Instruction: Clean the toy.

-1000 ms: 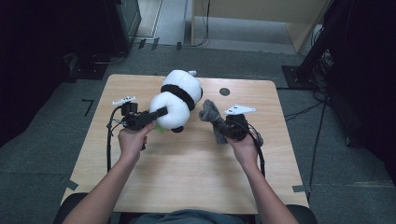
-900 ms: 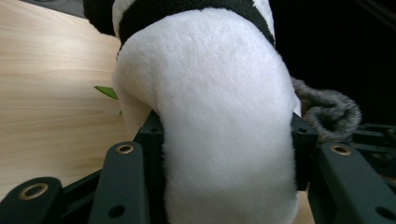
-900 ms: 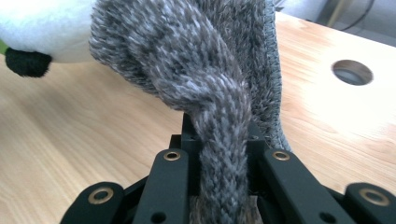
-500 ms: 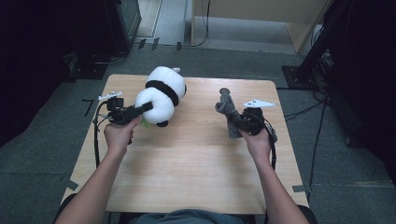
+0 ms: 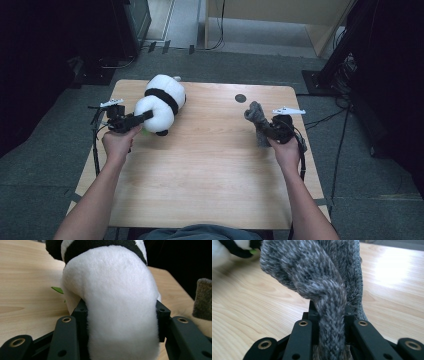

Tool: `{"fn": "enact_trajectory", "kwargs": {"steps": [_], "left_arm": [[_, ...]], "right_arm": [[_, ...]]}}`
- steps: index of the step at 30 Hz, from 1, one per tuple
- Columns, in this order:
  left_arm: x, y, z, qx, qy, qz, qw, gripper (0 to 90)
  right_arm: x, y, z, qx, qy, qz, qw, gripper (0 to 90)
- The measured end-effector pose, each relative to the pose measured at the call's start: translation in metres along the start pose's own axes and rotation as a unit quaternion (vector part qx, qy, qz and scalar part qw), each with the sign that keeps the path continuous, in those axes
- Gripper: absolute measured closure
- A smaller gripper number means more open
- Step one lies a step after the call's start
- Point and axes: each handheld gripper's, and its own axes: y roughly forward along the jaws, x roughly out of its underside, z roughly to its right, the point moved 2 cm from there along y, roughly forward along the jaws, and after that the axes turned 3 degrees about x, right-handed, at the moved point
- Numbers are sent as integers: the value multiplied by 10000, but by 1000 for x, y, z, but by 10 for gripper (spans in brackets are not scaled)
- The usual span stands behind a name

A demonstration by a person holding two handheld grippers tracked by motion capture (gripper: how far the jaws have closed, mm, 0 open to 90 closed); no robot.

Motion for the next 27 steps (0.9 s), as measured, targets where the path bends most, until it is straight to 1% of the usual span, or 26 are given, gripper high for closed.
{"fn": "enact_trajectory", "kwargs": {"steps": [1,2,3,5,6,9,11,13,15,17,19,20,21,23,24,25,27], "left_arm": [[2,2,-2,-30,-13,-32,10000,482],[3,3,-6,-4,-47,-20,10000,480],[4,3,-9,51,-154,36,9999,478],[5,4,-17,124,-361,51,9993,474],[6,4,-20,134,-386,32,9992,469],[8,4,-24,59,-300,-13,9995,453],[9,4,-24,-8,-179,-9,9998,440],[10,6,-24,-68,18,-27,10000,416],[12,7,-24,-109,138,-84,9998,380],[12,7,-25,-101,189,-80,9997,343],[13,7,-26,-100,158,-96,9998,298],[13,8,-27,-81,149,-102,9998,276],[13,8,-28,-118,165,-122,9997,255],[14,9,-30,-131,173,-134,9997,186],[13,9,-30,-138,175,-147,9996,175],[13,9,-31,-142,188,-142,9996,162],[12,9,-31,-154,252,-116,9995,142]], "right_arm": [[1,2,1,19,9,-43,10000,778],[4,4,3,39,-16,-56,10000,778],[6,6,5,67,-1,-98,9999,778],[10,12,9,80,47,-202,9998,775],[12,14,11,91,39,-243,9997,773],[19,23,15,145,44,-414,9990,769],[23,29,17,182,34,-507,9985,764],[25,32,18,164,77,-541,9984,755],[27,35,19,198,34,-589,9981,744],[29,38,19,224,1,-651,9976,731],[31,41,20,224,10,-727,9971,712],[32,42,21,212,22,-759,9969,692],[33,43,21,203,41,-798,9966,677],[34,46,22,143,88,-850,9962,618],[35,46,22,142,109,-877,9960,593],[35,46,22,126,129,-884,9959,548],[35,48,23,42,179,-859,9961,484]]}}
